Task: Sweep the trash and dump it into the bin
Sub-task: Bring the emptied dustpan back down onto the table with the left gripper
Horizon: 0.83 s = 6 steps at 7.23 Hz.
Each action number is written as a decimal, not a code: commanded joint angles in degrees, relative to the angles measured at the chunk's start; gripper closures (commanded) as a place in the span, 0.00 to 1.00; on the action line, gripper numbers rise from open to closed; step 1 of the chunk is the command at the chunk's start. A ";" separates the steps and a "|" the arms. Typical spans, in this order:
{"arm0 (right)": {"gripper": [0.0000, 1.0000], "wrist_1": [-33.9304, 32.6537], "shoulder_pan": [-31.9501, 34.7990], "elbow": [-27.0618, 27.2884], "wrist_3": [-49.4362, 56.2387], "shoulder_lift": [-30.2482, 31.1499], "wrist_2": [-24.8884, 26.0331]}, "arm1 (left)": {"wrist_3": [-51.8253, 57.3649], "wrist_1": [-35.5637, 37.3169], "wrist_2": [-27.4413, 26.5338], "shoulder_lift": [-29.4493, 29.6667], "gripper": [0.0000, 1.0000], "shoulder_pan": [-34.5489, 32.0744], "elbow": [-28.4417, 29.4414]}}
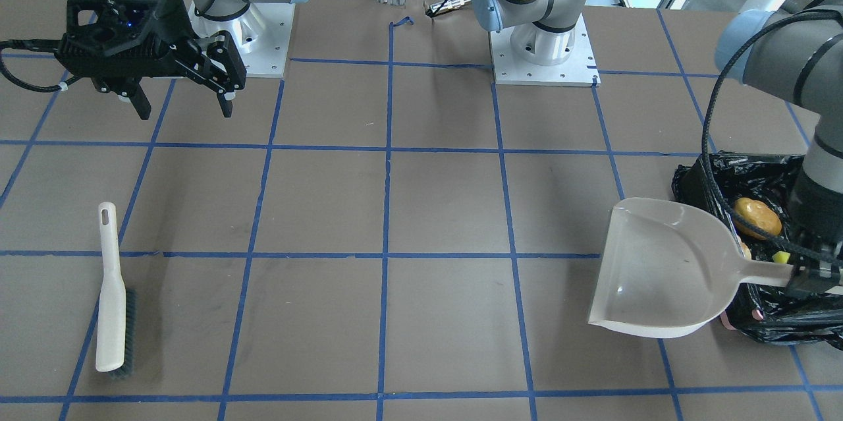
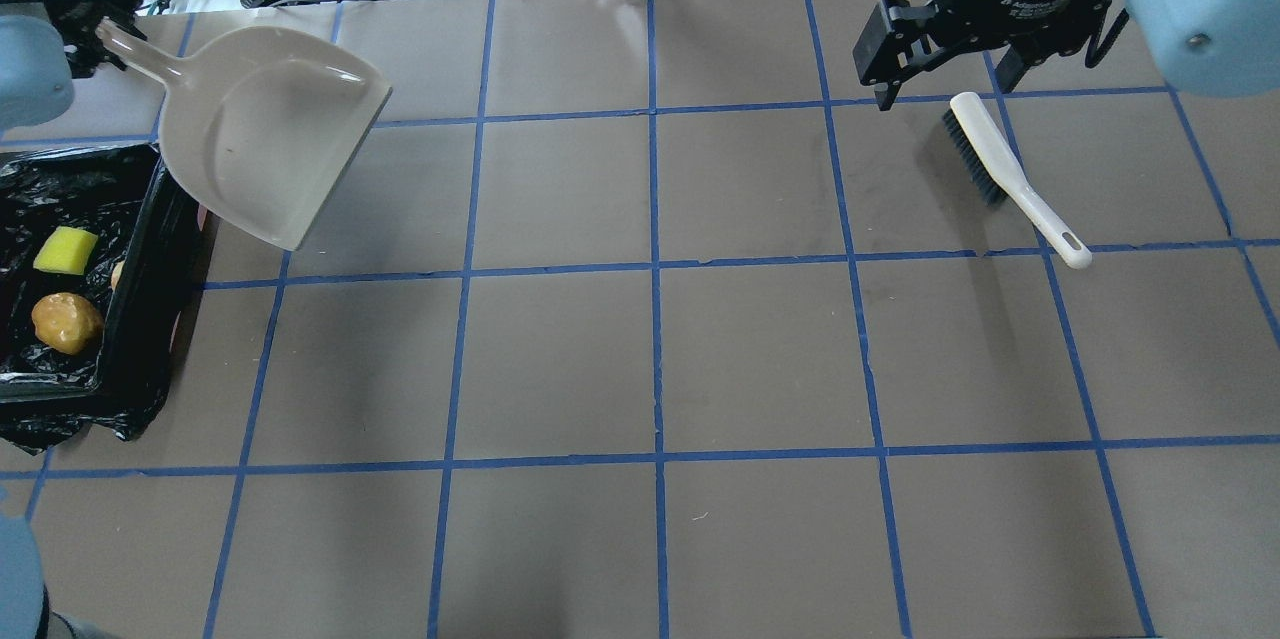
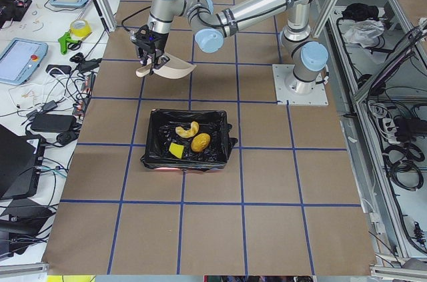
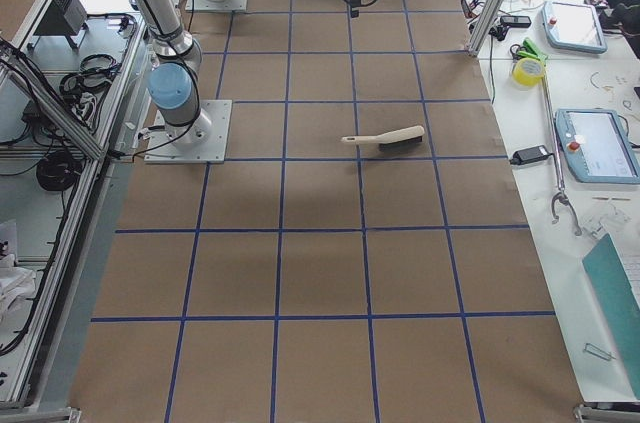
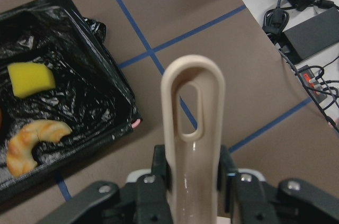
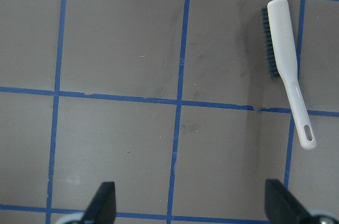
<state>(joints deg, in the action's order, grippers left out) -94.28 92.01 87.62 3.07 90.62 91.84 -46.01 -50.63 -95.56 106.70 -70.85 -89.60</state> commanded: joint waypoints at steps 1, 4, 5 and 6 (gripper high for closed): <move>0.00 -0.03 0.01 0.01 0.00 0.00 0.09 | -4.79 -1.93 5.28 1.93 1.00 -1.48 -1.70; 0.00 0.06 -0.17 -0.08 0.09 0.00 0.44 | -10.20 -2.28 6.26 4.38 1.00 -1.57 -3.21; 0.00 0.06 -0.08 -0.08 0.09 0.00 0.62 | -11.89 -2.20 6.35 6.05 1.00 -2.09 -3.21; 0.00 0.06 -0.08 -0.08 0.09 0.00 0.62 | -12.00 -2.02 6.26 7.20 1.00 -2.53 -3.21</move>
<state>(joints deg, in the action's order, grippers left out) -94.22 91.92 87.55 3.16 90.61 92.39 -56.84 -52.80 -89.31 112.28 -72.87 -92.77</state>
